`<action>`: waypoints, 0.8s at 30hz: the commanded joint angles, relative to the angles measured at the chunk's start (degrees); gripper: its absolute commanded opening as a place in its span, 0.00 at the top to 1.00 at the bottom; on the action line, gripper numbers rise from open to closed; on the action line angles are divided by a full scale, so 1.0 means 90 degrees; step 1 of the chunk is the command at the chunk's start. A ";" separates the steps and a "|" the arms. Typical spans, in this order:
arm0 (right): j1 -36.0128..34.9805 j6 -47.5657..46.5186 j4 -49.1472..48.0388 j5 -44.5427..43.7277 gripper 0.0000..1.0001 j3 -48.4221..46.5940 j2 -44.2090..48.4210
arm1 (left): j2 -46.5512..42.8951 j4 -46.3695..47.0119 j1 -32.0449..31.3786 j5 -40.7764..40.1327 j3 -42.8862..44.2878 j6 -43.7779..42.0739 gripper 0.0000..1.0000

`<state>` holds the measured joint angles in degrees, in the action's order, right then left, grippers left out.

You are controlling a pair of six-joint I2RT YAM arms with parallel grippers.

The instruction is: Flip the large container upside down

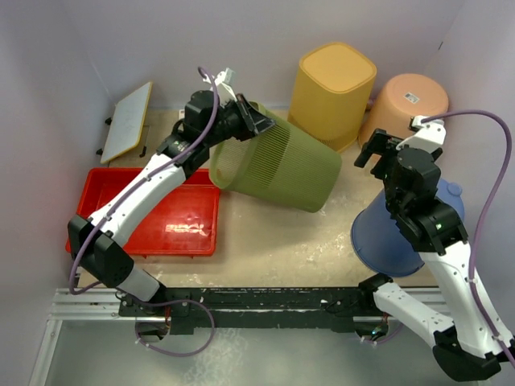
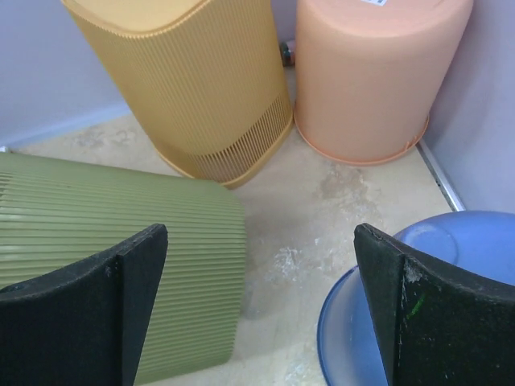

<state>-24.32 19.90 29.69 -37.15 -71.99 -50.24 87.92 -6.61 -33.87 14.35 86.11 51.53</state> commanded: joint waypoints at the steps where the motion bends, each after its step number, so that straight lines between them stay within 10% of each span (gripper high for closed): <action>1: -0.0003 0.0008 -0.0034 -0.0013 0.00 0.0010 -0.0226 | 0.0012 0.1612 -0.0182 0.0252 -0.0234 0.0570 1.00; 4: -0.0003 0.0024 -0.0021 0.0107 0.00 0.0019 -0.0266 | 0.0162 0.1464 -0.0168 0.0231 -0.0333 0.0402 0.99; 13: -0.0001 -0.0223 0.0333 0.0778 0.00 -0.0181 -0.0686 | 0.0730 -0.0487 -0.0125 -0.0508 -0.0008 -0.1235 0.52; 24: 0.0006 -0.0353 0.0770 0.2020 0.00 -0.0585 -0.1602 | 0.0420 -0.1475 -0.0124 -0.0968 0.0441 -0.2508 0.45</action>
<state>-24.32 17.87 35.24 -23.29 -73.65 -63.51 95.31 -16.67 -35.20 8.56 87.64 34.96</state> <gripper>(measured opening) 0.998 0.547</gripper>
